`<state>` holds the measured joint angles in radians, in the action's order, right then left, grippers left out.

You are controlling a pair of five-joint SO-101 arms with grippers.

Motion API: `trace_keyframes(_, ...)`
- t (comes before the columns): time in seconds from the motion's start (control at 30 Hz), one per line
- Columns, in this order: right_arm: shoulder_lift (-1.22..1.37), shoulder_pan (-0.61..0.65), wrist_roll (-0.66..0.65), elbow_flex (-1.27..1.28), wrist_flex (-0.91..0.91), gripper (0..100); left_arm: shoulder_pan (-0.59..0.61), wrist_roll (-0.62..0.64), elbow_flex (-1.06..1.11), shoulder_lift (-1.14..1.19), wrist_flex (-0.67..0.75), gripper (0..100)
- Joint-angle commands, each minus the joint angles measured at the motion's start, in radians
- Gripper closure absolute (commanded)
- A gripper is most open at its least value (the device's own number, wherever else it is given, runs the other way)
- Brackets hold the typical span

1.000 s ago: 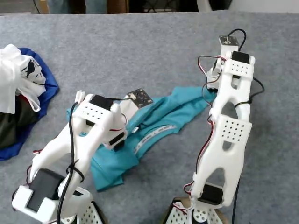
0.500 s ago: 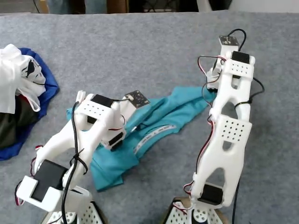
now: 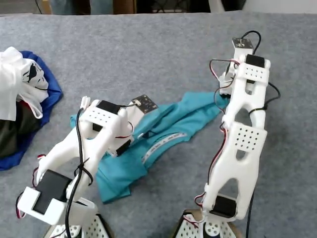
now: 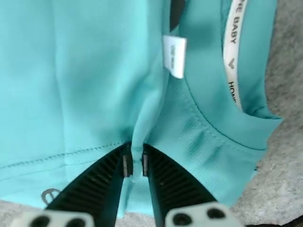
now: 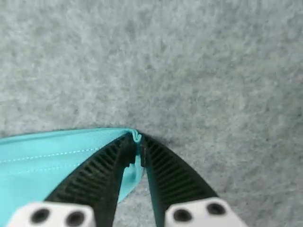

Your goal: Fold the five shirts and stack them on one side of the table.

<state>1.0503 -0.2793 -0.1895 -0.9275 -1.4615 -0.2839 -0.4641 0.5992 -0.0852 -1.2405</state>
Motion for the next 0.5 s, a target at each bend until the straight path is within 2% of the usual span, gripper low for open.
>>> trace_keyframes(0.0, 0.002, -0.014, 0.005, -0.038, 0.021, 98.5, 0.012, 0.058, -0.101, -0.018, -0.071, 97)
trace_keyframes(0.2, -0.044, -0.038, -0.032, -0.12, -0.069, 98.5, 0.119, 0.15, -0.334, -0.115, -0.201, 97)
trace_keyframes(0.47, -0.202, -0.015, -0.097, -0.568, -0.307, 98.5, 0.274, 0.155, -0.562, -0.334, -0.256, 97)
